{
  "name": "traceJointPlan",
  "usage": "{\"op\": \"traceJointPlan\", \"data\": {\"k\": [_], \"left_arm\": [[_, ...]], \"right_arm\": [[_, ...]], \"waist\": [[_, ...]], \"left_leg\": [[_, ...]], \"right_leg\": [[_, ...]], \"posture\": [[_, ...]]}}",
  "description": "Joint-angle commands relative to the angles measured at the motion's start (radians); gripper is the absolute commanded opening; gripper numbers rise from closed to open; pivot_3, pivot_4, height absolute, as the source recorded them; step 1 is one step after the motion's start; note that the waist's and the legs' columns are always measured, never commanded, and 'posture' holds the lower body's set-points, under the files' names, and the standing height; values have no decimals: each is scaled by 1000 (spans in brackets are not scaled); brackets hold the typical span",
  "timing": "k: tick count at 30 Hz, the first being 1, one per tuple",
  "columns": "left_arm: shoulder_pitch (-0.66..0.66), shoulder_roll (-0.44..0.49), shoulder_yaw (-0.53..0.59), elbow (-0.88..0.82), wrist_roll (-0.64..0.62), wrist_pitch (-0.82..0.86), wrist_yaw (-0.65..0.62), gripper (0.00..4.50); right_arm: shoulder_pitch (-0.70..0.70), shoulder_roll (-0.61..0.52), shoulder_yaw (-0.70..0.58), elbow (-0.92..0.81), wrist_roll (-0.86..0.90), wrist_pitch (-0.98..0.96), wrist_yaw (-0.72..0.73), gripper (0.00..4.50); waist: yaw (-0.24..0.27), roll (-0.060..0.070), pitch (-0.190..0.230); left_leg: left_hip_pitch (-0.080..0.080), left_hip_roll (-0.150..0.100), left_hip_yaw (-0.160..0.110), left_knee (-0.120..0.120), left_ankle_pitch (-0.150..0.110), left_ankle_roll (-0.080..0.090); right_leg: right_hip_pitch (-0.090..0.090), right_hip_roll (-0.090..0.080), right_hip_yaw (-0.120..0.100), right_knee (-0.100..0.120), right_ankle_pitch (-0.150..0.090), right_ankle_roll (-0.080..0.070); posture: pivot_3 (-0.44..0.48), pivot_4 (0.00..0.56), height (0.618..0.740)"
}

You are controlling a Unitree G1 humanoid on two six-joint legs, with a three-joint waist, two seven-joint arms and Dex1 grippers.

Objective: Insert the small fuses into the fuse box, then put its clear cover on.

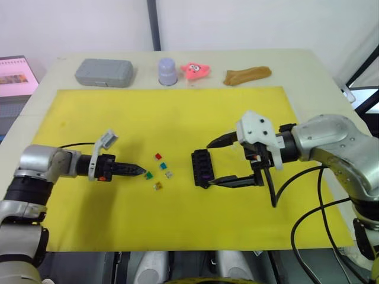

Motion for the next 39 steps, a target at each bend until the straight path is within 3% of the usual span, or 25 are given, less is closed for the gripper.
{"op": "traceJointPlan", "data": {"k": [1, 11, 16, 17, 36, 39], "left_arm": [[-9, -15, -14, -17, 1, 20, 3, 2713], [26, -11, -48, -76, 6, 22, -16, 2713], [34, -13, -55, -63, 34, -16, 0, 255], [34, -14, -56, -56, 40, -23, 4, 33], [59, -8, -46, -32, 68, -73, 14, 33], [62, 7, -4, -37, 57, -97, 17, 33]], "right_arm": [[-13, 4, -15, -41, 19, 0, -15, 4500], [-11, -2, -16, -58, 31, 9, -39, 4500], [-15, -1, -14, -59, 31, 11, -46, 4500], [-16, -1, -13, -59, 31, 11, -47, 4500], [-19, 3, -7, -48, 20, -1, -52, 4500], [-9, 1, -3, -47, 13, -6, -53, 4500]], "waist": [[0, 0, 0], [1, 0, 0], [0, 0, 0], [0, 0, 0], [0, 0, 0], [0, 0, 0]], "left_leg": [[0, 0, 0, 0, 0, 0], [0, 0, 0, 0, 0, 0], [0, 0, 0, 0, 0, 0], [0, 0, 0, 0, 0, 0], [1, 0, 0, 0, 0, 0], [1, 0, 0, 0, 0, 0]], "right_leg": [[0, 0, 0, 0, 0, 0], [0, -1, 0, 0, 0, 0], [0, -1, 0, 0, 0, 0], [0, -1, 0, 0, 0, 0], [0, 0, 0, 0, 0, 0], [0, 0, 0, 0, 0, 0]], "posture": [[0, 150, 740], [0, 150, 740], [0, 150, 740], [0, 150, 740], [0, 150, 740], [0, 150, 740]]}}
